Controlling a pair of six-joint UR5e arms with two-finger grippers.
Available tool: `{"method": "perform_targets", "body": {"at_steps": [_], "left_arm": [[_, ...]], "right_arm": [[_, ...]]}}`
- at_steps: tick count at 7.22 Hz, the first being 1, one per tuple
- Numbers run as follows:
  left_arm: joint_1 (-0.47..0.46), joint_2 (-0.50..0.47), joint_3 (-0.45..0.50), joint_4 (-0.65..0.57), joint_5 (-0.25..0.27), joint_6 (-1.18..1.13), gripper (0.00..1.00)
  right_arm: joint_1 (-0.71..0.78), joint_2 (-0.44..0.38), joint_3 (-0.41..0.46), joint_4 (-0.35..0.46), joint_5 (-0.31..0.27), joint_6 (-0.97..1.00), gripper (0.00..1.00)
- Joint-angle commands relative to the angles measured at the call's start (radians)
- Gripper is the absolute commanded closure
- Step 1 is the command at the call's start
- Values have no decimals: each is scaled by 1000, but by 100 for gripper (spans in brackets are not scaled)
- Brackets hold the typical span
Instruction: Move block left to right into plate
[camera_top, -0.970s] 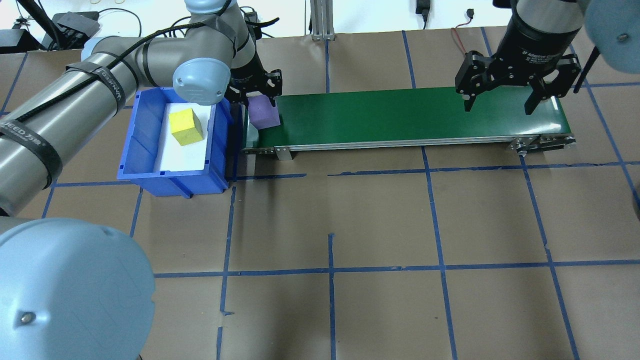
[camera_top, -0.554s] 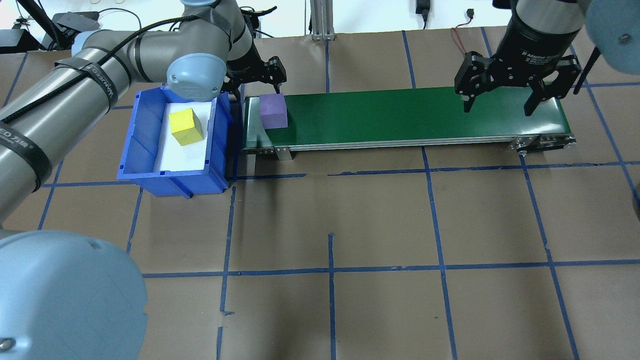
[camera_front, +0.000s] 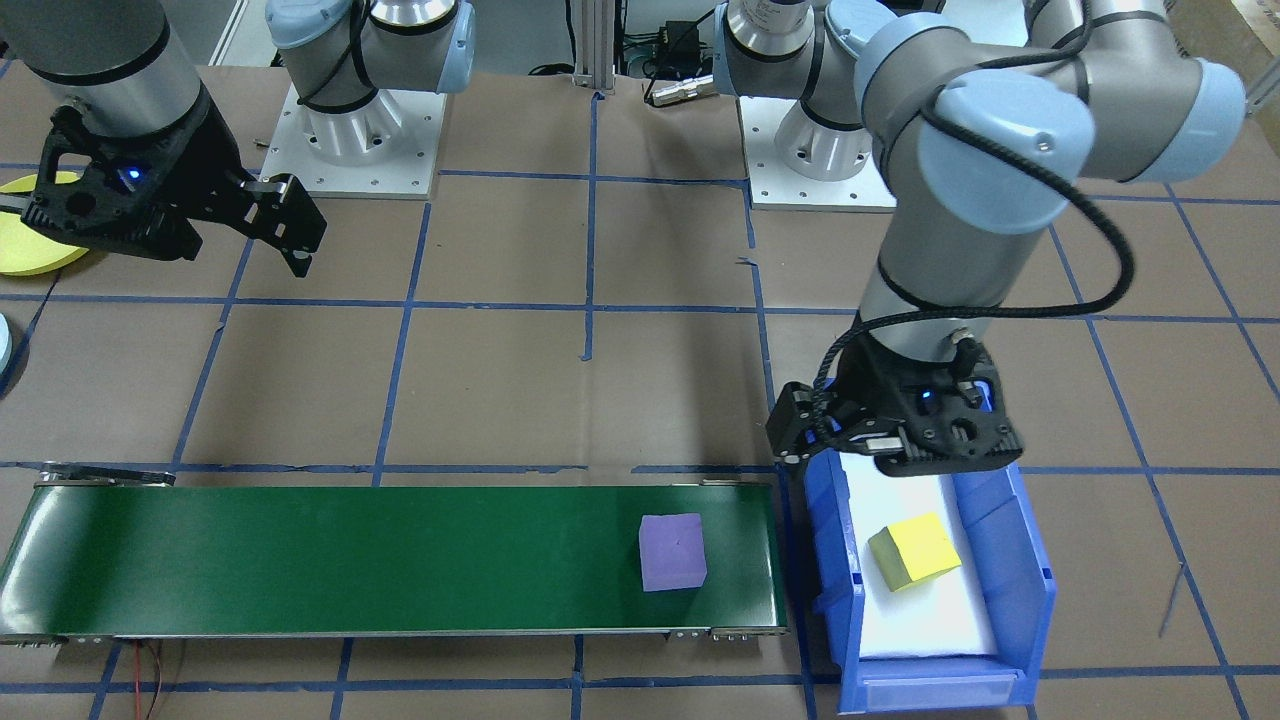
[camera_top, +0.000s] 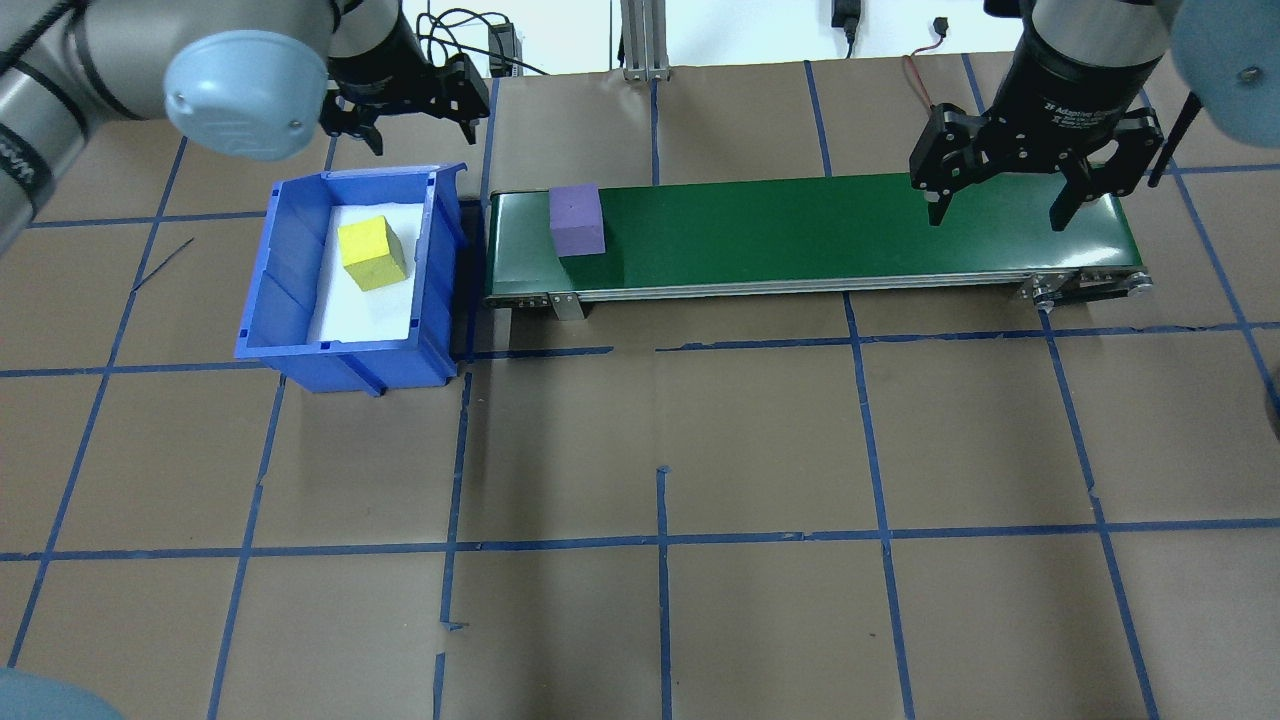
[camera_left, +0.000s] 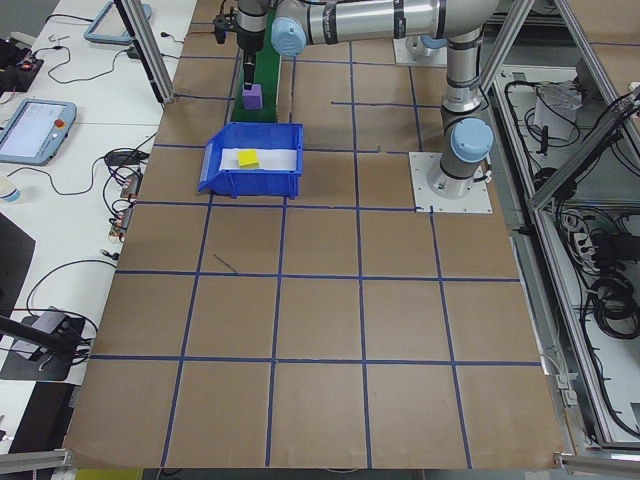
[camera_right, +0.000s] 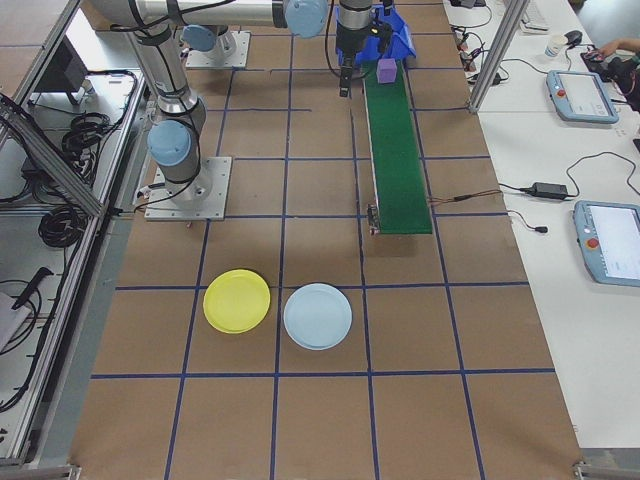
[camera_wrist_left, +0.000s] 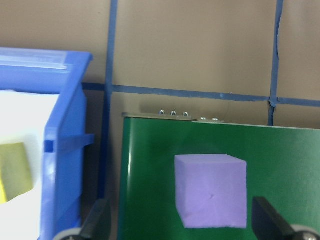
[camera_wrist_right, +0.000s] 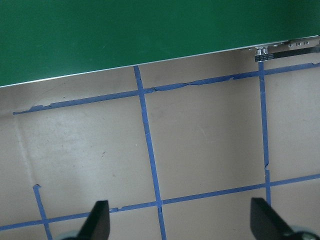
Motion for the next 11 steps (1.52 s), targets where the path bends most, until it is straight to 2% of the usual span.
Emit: {"method": "perform_targets", "body": {"at_steps": [1,3,4,5,6,8,10,11], "left_arm": [[131,0,-68,-12,-1,159,0],[157,-87,-85,89,-2,166,0],[157,-130,-87,141,-1,169,0],[157,-171,-74,152,-1,168,0],[159,-214,-76,214,-2,164,0],[159,-233,-91,243,5,163,0],[159,-239,-96,243,7,128,0],[159,-239,-111,243,8,126,0]], "right_arm": [[-1,-6,-12,-3,1,-3,0],[-18,6,-10,-17,10,-9,0],[-40,13,-24,-49,13,-38,0],[-82,29,-22,-55,12,-49,0],[-116,107,-38,-105,12,-79,0],[-185,198,-42,-274,15,-257,0],[-211,267,-39,-362,15,-300,0],[-212,270,-33,-367,13,-314,0]]}}
